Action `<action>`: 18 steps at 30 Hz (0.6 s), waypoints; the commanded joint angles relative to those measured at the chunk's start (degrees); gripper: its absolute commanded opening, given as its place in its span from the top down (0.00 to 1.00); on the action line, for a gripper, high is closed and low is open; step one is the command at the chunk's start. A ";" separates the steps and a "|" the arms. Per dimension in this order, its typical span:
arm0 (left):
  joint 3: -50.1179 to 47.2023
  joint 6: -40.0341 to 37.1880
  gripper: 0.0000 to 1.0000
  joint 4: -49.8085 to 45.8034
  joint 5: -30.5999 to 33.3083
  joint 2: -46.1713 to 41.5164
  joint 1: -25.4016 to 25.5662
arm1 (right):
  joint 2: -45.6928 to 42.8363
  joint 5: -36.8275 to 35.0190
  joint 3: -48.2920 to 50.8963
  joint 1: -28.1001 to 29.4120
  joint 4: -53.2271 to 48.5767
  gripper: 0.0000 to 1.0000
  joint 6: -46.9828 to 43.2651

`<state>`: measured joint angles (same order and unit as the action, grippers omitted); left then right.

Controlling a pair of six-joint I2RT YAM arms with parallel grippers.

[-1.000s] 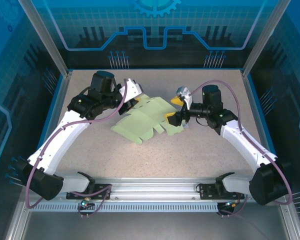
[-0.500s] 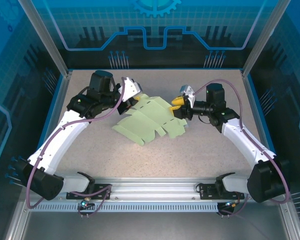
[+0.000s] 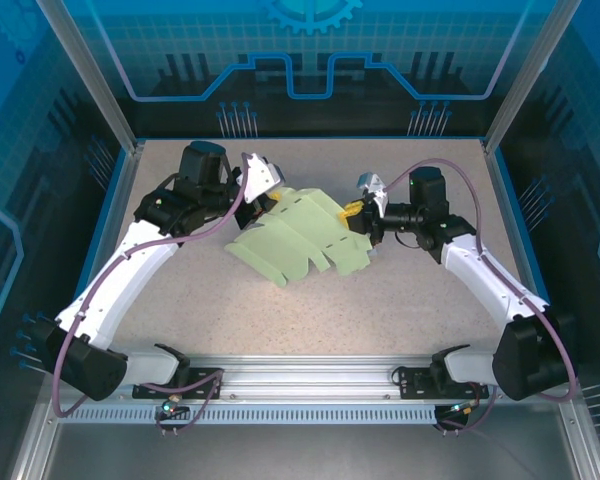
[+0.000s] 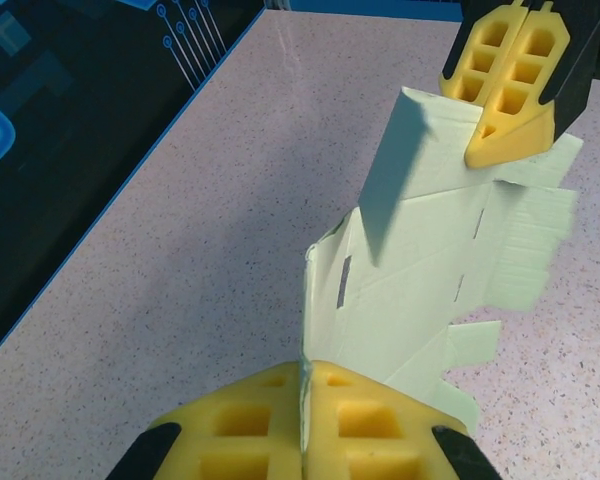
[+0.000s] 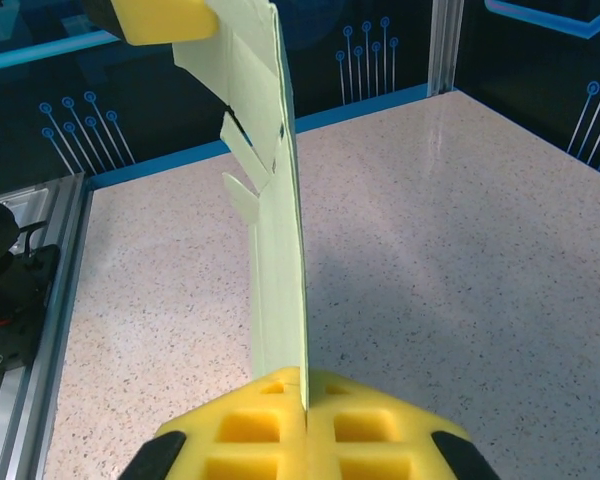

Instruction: Fold the paper box

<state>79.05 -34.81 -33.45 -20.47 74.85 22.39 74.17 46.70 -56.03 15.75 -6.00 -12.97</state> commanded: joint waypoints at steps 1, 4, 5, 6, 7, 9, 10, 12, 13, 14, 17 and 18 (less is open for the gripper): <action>-3.12 5.00 0.82 6.07 -1.83 -2.03 -0.95 | -1.10 -1.69 -4.04 0.74 -4.86 1.00 2.23; -7.62 10.77 0.44 13.26 -2.03 -4.92 -1.94 | -2.20 -4.85 -8.31 2.83 -14.05 1.00 2.65; -9.31 12.52 0.34 15.60 -2.12 -5.73 -2.46 | -3.03 -5.38 -9.25 3.28 -17.00 1.00 2.78; -11.20 14.13 0.28 17.87 -2.54 -6.62 -2.97 | -3.92 -5.21 -9.77 3.33 -19.37 1.00 2.91; -12.85 15.01 0.23 19.55 -3.30 -7.29 -3.51 | -5.07 -5.05 -9.97 3.30 -20.88 1.00 3.02; -15.44 14.74 0.15 21.19 -4.49 -7.91 -4.09 | -7.41 -5.02 -10.06 3.19 -23.69 1.00 2.96; -16.34 14.29 0.13 21.55 -4.76 -8.05 -4.11 | -8.06 -4.91 -10.30 3.07 -24.61 1.00 2.91; -17.49 12.55 0.09 21.74 -5.65 -7.61 -4.37 | -8.82 -3.78 -11.35 2.63 -27.86 1.00 1.84; -17.69 11.76 0.08 21.83 -5.84 -7.17 -4.42 | -8.62 -3.39 -12.25 2.44 -29.76 1.00 0.96; -17.62 11.26 0.07 21.94 -6.07 -6.67 -4.53 | -8.48 -3.21 -12.89 2.45 -30.72 1.00 0.49; -16.01 8.97 0.07 20.39 -8.85 -4.88 -4.57 | -7.61 -1.25 -15.06 2.17 -33.01 1.00 -0.45; -15.31 7.76 0.07 19.27 -10.72 -4.34 -4.55 | -7.48 -0.60 -15.65 2.10 -33.19 1.00 -0.41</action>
<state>62.08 -23.81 -14.28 -25.63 69.06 18.31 66.13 42.85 -69.06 18.31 -33.80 -12.08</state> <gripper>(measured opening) 0.933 0.055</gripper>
